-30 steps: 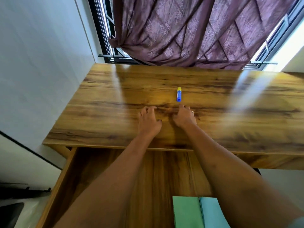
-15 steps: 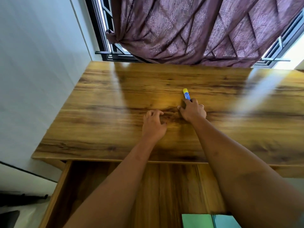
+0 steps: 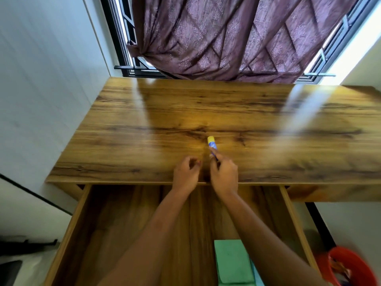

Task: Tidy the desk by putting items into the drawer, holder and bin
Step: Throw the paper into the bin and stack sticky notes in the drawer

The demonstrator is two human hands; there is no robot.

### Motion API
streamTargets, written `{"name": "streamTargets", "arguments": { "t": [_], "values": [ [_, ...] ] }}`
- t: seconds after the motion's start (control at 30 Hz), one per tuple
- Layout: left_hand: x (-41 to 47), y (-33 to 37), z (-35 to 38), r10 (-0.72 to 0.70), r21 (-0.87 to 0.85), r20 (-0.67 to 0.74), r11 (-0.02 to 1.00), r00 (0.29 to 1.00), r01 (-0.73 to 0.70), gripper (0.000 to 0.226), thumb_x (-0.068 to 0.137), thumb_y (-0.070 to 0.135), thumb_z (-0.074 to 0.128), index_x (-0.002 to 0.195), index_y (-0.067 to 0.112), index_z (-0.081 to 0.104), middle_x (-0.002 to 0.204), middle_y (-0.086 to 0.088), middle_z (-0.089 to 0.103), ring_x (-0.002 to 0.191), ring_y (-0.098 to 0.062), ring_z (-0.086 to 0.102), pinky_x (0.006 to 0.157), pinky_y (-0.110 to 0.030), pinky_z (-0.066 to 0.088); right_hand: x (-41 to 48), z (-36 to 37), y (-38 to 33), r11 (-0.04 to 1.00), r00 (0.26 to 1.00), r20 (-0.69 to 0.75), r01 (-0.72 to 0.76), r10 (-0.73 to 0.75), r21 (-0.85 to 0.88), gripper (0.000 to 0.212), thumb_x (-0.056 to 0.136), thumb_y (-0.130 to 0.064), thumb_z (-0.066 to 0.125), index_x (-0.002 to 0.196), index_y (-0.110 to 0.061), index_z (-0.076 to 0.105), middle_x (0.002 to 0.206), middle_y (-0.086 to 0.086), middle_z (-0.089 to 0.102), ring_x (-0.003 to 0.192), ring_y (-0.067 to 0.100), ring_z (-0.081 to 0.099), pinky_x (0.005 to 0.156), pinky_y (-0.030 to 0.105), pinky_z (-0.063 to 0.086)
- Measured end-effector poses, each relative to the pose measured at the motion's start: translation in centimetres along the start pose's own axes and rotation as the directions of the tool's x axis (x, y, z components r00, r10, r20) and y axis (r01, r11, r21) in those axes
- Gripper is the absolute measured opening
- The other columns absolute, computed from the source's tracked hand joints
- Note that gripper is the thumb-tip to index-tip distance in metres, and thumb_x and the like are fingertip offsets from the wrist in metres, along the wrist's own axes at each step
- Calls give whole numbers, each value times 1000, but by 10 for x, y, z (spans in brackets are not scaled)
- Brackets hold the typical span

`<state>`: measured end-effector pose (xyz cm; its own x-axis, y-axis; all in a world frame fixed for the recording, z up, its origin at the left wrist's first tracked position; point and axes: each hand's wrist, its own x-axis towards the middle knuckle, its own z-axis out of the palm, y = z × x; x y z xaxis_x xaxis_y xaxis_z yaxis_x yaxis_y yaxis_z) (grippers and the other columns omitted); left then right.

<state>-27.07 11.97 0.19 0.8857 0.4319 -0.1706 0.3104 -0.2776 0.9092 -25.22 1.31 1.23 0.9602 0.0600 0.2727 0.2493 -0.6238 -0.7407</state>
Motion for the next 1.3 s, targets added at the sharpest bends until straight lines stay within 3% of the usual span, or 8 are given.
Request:
{"name": "streamTargets", "arguments": {
  "t": [0.17,0.33,0.43,0.57,0.67,0.83,1.03,1.3],
  "values": [
    [-67,-19,-6,-123,-278,77,950,989,140,23,98,23,48,111,6,58,106,-18,64,96,-30,61,82,-38,47,-95,-20,-5,989,992,123,-22,4,146,31,95,-16,54,124,-15,63,114,4,69,100,14,65,88,32,52],
    [-137,-51,-22,-340,-442,205,804,918,397,13,98,22,48,105,13,55,88,-6,62,72,-16,59,55,-23,49,-178,-28,0,994,929,367,2,-41,107,35,95,-20,53,130,-23,57,115,-3,68,100,8,63,87,29,53],
    [-159,-75,-29,-464,-375,273,756,843,537,7,96,18,52,94,14,58,88,-8,62,74,-18,57,62,-28,47,-208,-27,6,999,855,518,24,-4,-33,38,95,-22,53,132,-23,53,120,-2,65,105,10,61,89,21,49],
    [-182,-106,-23,-549,-251,346,727,761,639,8,94,10,54,87,12,52,82,-9,59,70,-16,55,57,-23,47,-228,-31,16,990,706,694,-95,141,-104,38,93,-18,54,131,-19,55,123,4,64,108,18,60,94,31,50],
    [-197,-124,-15,-552,-153,337,767,763,623,8,92,5,56,87,10,53,77,-9,59,65,-16,56,44,-17,49,-236,-34,25,976,644,733,-147,219,-162,27,90,-12,57,116,-12,65,112,10,67,101,22,62,82,26,49],
    [-203,-142,-14,-498,82,306,863,812,499,14,82,9,70,92,10,60,97,-16,67,87,-27,66,80,-40,57,-251,-35,30,962,611,744,-135,270,-239,22,89,-6,56,106,-9,69,107,14,67,97,26,62,72,22,41],
    [-210,-146,-25,-360,387,333,895,872,222,39,78,17,73,113,19,55,113,-7,63,101,-24,61,88,-40,53,-266,-30,21,925,547,754,-116,364,-362,23,90,-14,61,111,-6,66,113,15,65,103,27,60,78,24,40],
    [-221,-149,-26,-250,455,401,890,882,45,35,83,19,69,114,29,55,105,-3,61,77,-13,54,60,-26,43,-270,-33,12,871,505,727,-121,466,-475,26,93,-12,57,117,-5,64,117,16,63,107,29,59,89,31,46]
  ]
}}
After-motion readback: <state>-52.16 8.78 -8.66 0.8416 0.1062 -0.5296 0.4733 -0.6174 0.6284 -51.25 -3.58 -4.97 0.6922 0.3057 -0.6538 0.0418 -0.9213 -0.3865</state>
